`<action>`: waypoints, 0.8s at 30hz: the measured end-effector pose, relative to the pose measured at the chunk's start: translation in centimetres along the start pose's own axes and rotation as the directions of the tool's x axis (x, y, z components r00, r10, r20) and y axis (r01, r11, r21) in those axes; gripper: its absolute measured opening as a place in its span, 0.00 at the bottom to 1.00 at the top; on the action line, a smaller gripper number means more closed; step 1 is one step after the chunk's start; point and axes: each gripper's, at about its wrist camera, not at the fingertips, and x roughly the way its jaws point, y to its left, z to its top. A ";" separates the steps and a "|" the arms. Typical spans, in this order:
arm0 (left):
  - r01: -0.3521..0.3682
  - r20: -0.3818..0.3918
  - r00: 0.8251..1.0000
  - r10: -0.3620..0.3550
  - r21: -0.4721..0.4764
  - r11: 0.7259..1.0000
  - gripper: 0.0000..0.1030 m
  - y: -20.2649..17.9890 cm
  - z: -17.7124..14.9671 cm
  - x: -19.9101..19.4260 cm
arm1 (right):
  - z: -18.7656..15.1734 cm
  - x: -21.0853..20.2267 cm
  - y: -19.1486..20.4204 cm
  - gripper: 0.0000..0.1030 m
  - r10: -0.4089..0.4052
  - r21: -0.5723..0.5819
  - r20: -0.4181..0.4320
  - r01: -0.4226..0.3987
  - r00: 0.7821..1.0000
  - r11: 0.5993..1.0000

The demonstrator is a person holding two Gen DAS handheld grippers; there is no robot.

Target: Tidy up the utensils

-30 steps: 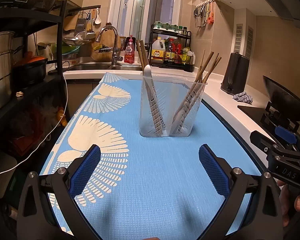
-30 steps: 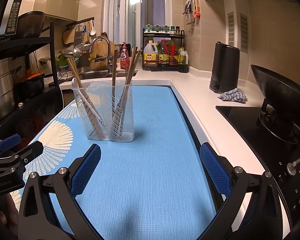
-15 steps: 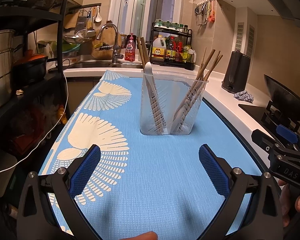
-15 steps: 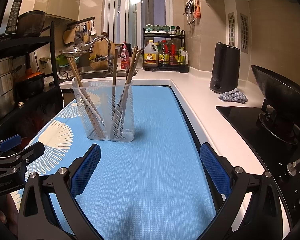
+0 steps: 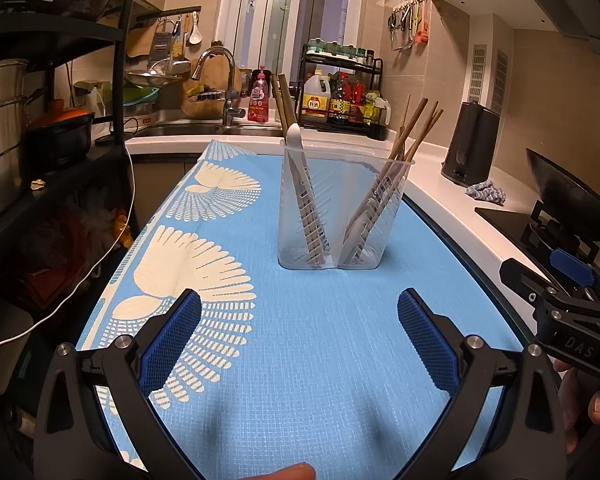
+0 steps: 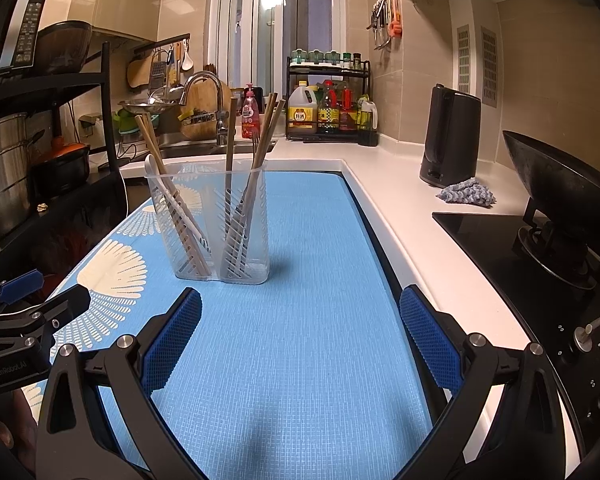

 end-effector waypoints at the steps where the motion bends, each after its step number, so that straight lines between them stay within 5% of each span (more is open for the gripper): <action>1: 0.001 -0.001 1.000 -0.001 0.001 1.000 0.93 0.0 0.0 0.0 | 0.0 0.0 0.0 0.95 0.000 0.000 0.001 0.000 1.000 1.000; 24: 0.002 -0.002 1.000 -0.002 0.002 1.000 0.93 -0.1 -0.2 0.0 | 0.0 0.0 0.1 0.95 -0.001 -0.003 0.003 0.001 1.000 1.000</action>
